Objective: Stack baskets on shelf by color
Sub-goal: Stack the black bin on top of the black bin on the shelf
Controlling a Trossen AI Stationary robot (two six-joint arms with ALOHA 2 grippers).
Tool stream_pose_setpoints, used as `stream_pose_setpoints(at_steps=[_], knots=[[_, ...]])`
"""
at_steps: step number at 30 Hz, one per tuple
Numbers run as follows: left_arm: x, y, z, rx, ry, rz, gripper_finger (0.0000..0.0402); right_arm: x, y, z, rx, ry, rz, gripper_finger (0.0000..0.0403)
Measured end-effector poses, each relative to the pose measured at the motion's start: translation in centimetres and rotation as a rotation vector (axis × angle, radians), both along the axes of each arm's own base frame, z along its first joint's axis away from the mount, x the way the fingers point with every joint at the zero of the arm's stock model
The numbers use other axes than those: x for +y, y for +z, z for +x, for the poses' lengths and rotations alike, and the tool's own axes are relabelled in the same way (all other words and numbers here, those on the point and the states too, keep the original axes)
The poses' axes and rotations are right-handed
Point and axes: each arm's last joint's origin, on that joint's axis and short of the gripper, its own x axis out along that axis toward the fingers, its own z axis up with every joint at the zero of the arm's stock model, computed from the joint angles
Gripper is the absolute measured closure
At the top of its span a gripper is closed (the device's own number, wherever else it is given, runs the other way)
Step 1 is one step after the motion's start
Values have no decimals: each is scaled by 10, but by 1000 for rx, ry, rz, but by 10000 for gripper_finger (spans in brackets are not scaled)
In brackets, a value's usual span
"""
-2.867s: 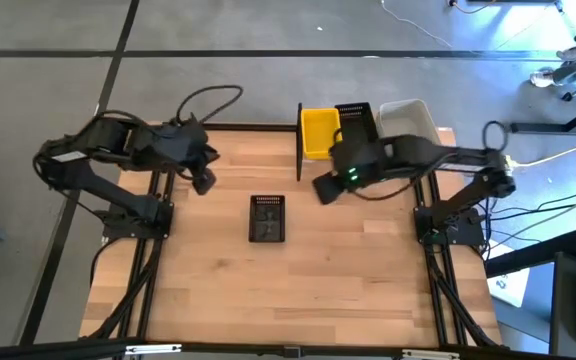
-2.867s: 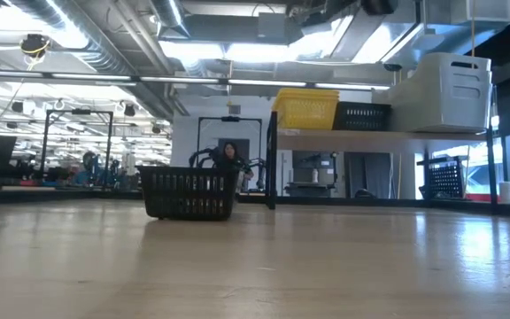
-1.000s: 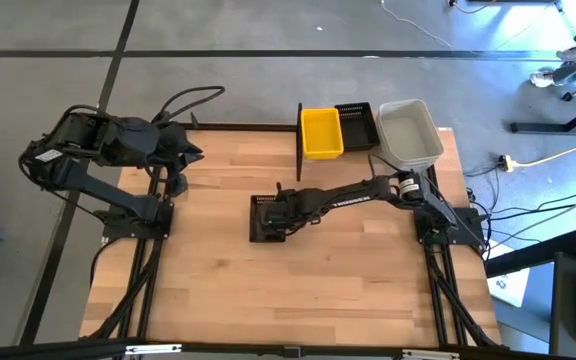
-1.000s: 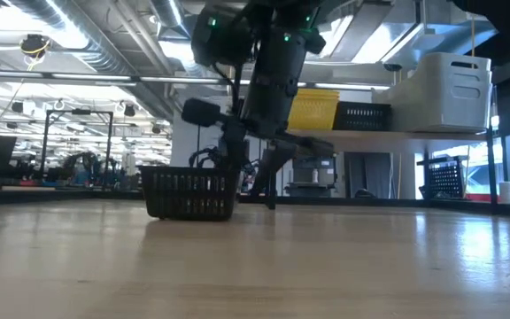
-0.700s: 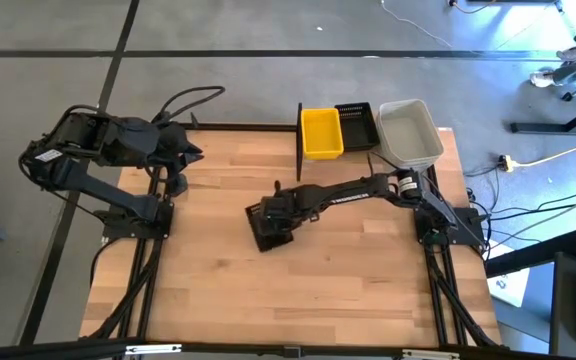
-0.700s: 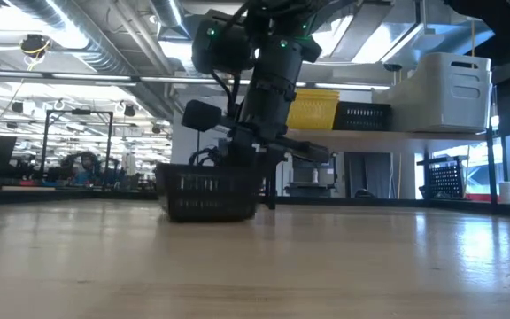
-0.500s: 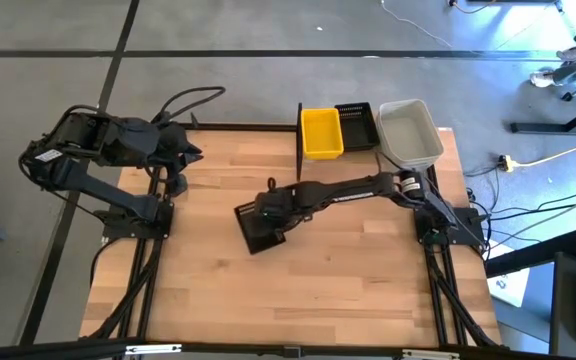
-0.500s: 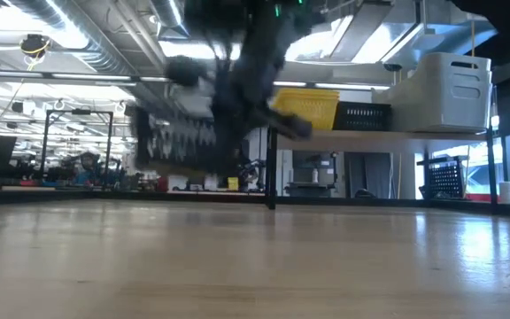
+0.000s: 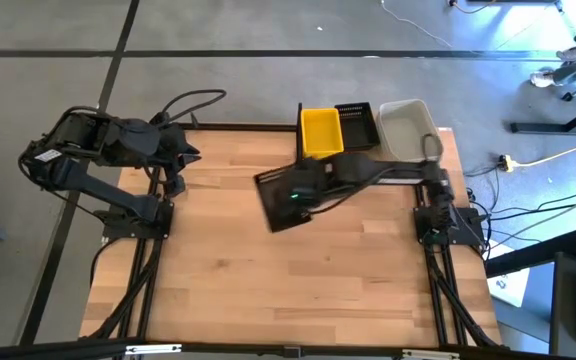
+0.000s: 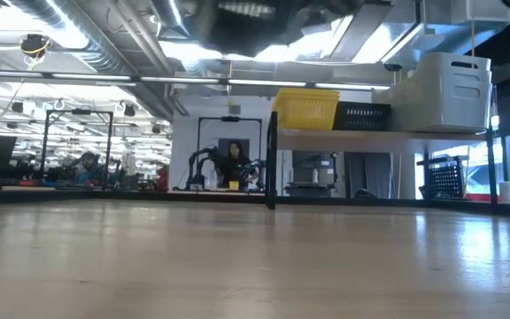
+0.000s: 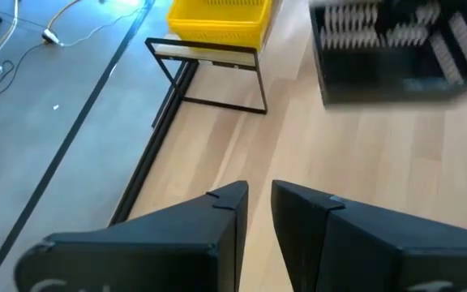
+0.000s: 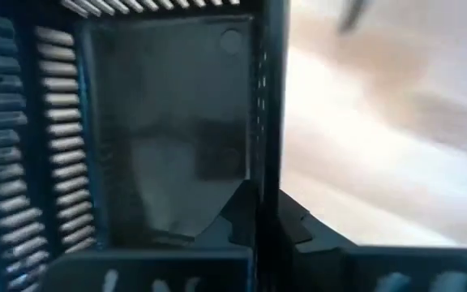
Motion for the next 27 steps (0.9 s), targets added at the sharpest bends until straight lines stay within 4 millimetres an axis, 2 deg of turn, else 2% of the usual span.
stream_pose_setpoints(at_steps=[4, 10, 18, 27], knots=[[0, 0, 0, -2, 0, 0, 353, -9, 21, -33, 78, -97, -120, 402], [0, 0, 0, -3, 0, 0, 353, -25, 61, -65, -49, -131, -272, 403], [0, 0, 0, -7, 1, -1, 353, -61, 93, -102, -69, -152, -440, 403], [-1, 1, 8, -21, 8, -8, 353, -113, 110, -137, 14, -188, -558, 403]])
